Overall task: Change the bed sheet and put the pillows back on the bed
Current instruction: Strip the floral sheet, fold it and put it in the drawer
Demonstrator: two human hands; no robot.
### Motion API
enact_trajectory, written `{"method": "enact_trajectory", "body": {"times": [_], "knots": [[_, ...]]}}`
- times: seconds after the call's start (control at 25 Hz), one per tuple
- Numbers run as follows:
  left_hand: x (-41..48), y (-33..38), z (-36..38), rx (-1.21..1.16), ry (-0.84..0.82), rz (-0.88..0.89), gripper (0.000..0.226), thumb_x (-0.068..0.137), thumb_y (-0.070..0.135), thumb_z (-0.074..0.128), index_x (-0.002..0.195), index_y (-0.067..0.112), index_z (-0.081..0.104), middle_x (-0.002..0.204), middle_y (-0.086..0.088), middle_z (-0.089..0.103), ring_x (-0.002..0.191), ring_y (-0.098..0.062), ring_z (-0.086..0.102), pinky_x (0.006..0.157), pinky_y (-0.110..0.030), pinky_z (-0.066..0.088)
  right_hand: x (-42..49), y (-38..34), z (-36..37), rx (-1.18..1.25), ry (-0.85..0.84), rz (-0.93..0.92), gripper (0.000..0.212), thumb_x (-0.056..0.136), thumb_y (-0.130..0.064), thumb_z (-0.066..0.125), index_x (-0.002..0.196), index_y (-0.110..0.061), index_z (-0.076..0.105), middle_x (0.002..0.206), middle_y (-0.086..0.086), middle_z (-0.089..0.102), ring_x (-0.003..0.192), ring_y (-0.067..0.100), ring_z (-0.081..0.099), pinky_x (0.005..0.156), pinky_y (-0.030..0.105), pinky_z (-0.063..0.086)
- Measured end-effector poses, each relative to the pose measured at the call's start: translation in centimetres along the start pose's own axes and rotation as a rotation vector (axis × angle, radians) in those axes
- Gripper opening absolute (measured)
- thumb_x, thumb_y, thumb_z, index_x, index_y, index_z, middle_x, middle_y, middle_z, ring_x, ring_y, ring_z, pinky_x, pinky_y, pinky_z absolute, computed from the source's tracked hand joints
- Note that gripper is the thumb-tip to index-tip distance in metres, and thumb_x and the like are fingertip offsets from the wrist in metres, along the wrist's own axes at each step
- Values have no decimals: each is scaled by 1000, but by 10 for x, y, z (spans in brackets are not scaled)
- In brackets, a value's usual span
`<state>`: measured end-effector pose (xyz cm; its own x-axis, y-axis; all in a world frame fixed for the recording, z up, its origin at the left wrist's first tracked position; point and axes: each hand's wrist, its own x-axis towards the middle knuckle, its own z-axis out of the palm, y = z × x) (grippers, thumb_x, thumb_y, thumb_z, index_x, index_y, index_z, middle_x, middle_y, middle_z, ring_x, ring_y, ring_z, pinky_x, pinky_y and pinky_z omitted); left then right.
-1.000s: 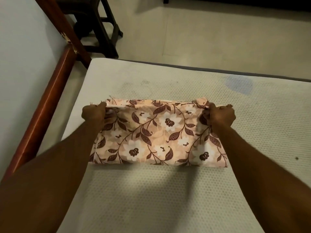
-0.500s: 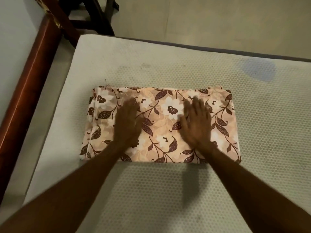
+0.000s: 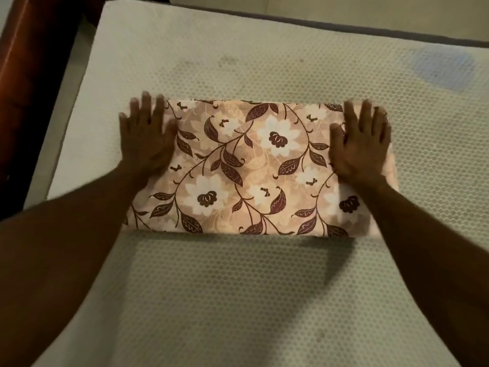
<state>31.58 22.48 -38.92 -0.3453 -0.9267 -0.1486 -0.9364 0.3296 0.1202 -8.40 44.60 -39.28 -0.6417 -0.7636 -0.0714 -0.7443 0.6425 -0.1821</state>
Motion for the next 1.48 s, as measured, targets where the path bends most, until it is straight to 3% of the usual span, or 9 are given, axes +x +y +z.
{"method": "enact_trajectory", "body": {"times": [0.12, 0.28, 0.36, 0.48, 0.68, 0.88, 1.08, 1.2, 1.48], "knots": [[-16, -30, -20, -106, 38, -173, 84, 102, 69, 1, 166, 14, 3, 174, -13, -5, 161, -29, -5, 129, -58, 4, -14, 29, -21, 23, 15, 102, 69, 106, -59, 18, 167, -28, 7, 175, 11, -1, 161, 33, -4, 127, 61, 7], [-73, -3, -14, -166, 60, 199, 68, 110, 49, 22, 167, 20, 0, 175, 0, -11, 161, -18, -10, 130, -53, 2, -73, 17, -28, 5, 22, -136, 67, 107, -52, 22, 167, -31, -1, 175, 5, -9, 161, 27, -10, 130, 53, 3], [-87, -4, 3, -103, 24, 210, 70, 108, 52, 21, 167, 24, -3, 174, 2, -12, 161, -19, -13, 129, -57, 2, -88, 23, -18, -18, -57, -174, 65, 108, -56, 21, 165, -39, -4, 174, -1, -12, 161, 24, -14, 129, 54, 1], [-80, -21, 11, -190, 3, -83, 74, 107, 57, 19, 167, 20, -4, 175, -3, -8, 161, -23, -8, 129, -54, 2, -75, 51, -9, 29, -43, 99, 63, 108, -59, 22, 165, -40, 3, 175, 3, -3, 161, 31, -5, 127, 61, 6], [-121, -19, -12, -282, 134, -301, 61, 100, 47, 54, 149, 13, 42, 154, -16, 44, 141, -39, 40, 111, -60, 35, -105, 60, -34, 91, 72, 285, 65, 96, -58, 41, 146, -17, 47, 151, 19, 46, 137, 44, 43, 106, 61, 38], [-184, -10, -31, -589, 16, -805, 82, 83, 67, 74, 137, 8, 56, 135, -20, 63, 125, -42, 58, 106, -55, 48, -153, 45, -56, 323, -238, 710, 79, 86, -74, 59, 131, -8, 57, 126, 21, 65, 120, 44, 60, 104, 55, 45], [-184, -34, -31, -1084, -103, -900, 67, 73, 48, 91, 123, 7, 73, 112, -15, 75, 104, -32, 72, 86, -44, 62, -152, 63, -61, 777, -287, 705, 47, 84, -53, 81, 109, -14, 77, 107, 9, 75, 104, 29, 69, 92, 46, 57], [-194, -35, -37, -1364, -95, -937, 54, 79, 24, 89, 125, 5, 69, 114, -14, 75, 105, -31, 73, 68, -39, 66, -163, 72, -65, 821, -271, 689, 31, 80, -49, 86, 90, -23, 76, 95, 5, 76, 97, 26, 72, 89, 48, 60], [-295, -32, -41, -1305, -108, -972, 33, 84, 23, 86, 111, 11, 70, 99, -7, 74, 89, -22, 71, 58, -29, 64, -264, 90, -76, 654, -298, 741, 46, 82, -53, 83, 89, -7, 77, 75, 1, 70, 76, 18, 65, 66, 32, 49]]}}
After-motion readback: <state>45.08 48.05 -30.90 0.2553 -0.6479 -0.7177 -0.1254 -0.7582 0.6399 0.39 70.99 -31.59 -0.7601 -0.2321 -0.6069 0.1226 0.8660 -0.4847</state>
